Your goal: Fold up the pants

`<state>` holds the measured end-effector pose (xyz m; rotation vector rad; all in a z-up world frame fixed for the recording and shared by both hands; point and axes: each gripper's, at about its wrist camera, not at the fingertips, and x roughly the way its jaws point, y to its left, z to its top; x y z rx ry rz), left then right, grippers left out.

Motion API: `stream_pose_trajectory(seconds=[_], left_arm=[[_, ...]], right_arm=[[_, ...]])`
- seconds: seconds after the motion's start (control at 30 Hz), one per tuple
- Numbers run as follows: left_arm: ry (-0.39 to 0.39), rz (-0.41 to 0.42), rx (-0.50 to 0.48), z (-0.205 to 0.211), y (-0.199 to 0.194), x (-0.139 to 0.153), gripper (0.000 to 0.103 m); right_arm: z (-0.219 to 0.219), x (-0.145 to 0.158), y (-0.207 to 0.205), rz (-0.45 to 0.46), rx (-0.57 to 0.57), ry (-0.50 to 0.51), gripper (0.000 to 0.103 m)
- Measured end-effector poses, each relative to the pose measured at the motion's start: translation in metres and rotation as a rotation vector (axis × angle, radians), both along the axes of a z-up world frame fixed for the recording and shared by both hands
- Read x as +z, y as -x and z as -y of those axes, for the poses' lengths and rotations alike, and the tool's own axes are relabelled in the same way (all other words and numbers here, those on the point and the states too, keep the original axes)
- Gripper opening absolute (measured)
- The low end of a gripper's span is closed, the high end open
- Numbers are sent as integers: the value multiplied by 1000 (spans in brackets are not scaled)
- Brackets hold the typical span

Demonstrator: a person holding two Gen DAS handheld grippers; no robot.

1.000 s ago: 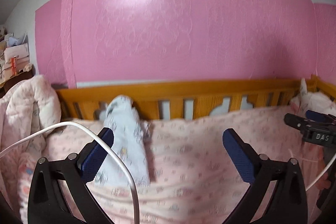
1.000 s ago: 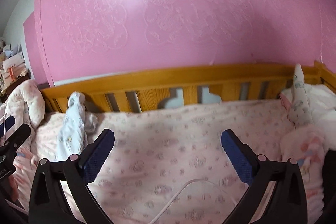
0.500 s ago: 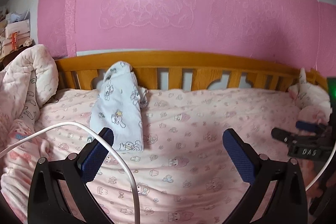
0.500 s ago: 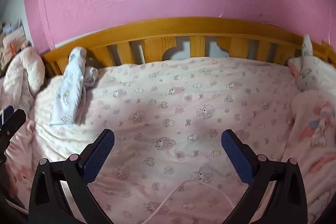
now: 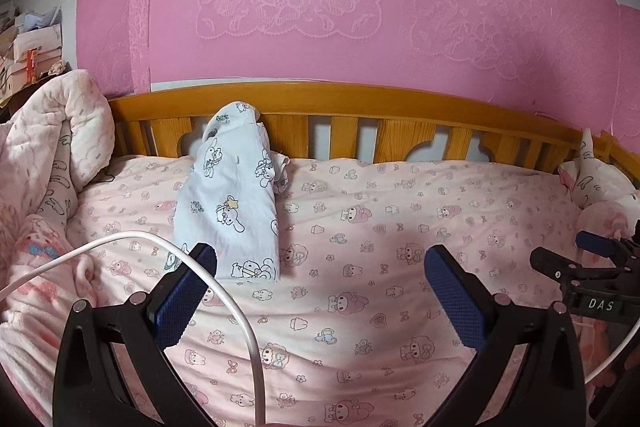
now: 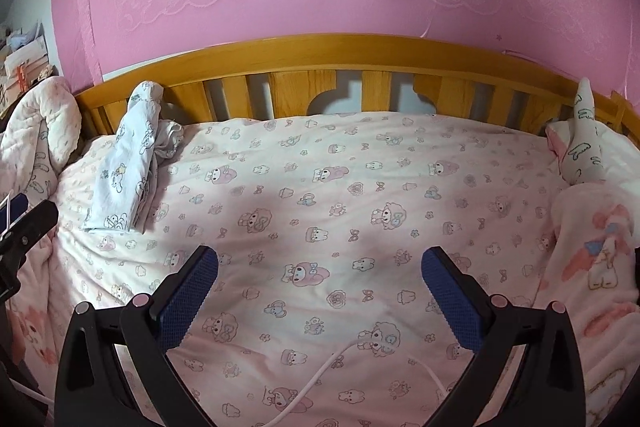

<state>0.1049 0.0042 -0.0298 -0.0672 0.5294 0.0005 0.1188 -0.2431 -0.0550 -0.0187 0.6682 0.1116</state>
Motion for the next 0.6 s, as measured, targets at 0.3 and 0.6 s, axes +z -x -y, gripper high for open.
stream_pose_trajectory(seconds=[0.3,0.6], left_arm=[[-22,-2,-3,2,-1,-2,103],[-85,23,-1,9,1,-3,103]], right_arm=[[-1,-1,0,-2,0,7,103],[-1,-1,0,-4,-3,4,102]])
